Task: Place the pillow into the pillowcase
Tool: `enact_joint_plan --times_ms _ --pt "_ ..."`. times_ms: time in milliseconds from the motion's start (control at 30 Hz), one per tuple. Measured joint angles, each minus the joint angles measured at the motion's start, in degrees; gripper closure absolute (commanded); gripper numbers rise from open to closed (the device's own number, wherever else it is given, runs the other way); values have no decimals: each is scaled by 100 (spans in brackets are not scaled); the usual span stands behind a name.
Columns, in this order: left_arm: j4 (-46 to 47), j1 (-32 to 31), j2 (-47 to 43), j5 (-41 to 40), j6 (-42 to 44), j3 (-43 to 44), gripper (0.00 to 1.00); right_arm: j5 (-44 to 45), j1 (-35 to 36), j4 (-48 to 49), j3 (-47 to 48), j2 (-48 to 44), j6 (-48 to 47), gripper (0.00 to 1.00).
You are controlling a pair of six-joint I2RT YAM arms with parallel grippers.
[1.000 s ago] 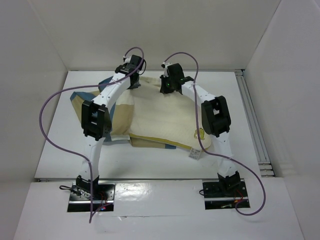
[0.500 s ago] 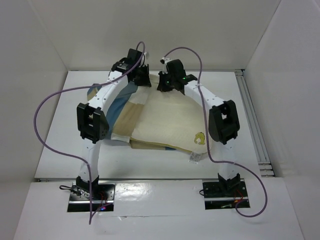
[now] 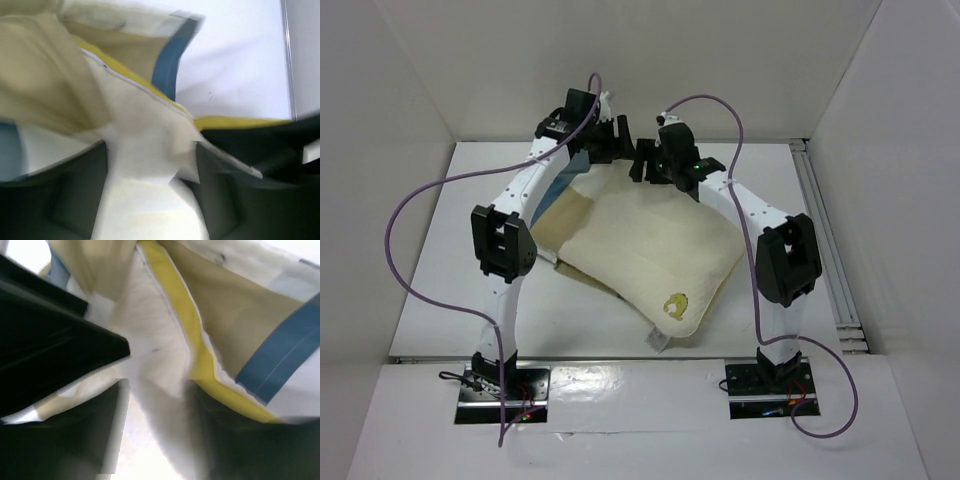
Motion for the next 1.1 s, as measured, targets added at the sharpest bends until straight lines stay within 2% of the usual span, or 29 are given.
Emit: enact_joint_plan --times_ms 33,100,200,300,367,467,633,667,700,733,767,800,900,1033,1100 --pt "-28 9 -48 -20 55 -94 7 -13 2 -72 24 72 -46 10" --pt "-17 4 -343 -164 111 -461 0 7 17 -315 26 79 -179 3" --pt "-127 37 -1029 -354 203 -1023 0 225 96 -503 -20 -116 -413 0" --pt "-98 142 -2155 -614 195 -1788 1 616 367 -693 -216 -507 -754 0" --pt "-90 326 -3082 -852 138 -2426 3 859 769 -734 -363 -748 -1084 0" --pt "94 732 -4336 -1266 -114 -3519 6 1069 1738 -748 -651 -920 -1639 0" --pt "315 1401 -5805 -1596 -590 -5862 7 1099 3073 -723 -817 -341 -2186 0" --pt "310 1484 -5956 -1591 -664 -6295 7 1115 3154 -697 -817 -138 -2221 5" --pt "315 1545 -6057 -1580 -728 -6693 8 1139 3176 -682 -809 109 -2258 16" --pt "323 1587 -6131 -1567 -772 -7012 8 1189 3161 -669 -787 352 -2297 59" --pt "321 1628 -6190 -1510 -850 -7337 8 1224 3119 -671 -737 627 -2343 85" --pt "330 1650 -6245 -1453 -885 -7584 8 1298 3073 -699 -664 852 -2350 100" --pt "507 1681 -6548 -1193 -981 -8275 12 1209 2857 -787 -293 1161 -2310 100" --pt "957 1646 -7219 -802 -1078 -9112 12 787 2614 -807 -146 815 -2166 100" --pt "1198 1596 -7499 -671 -1196 -9431 7 411 2382 -870 -70 597 -2024 100"
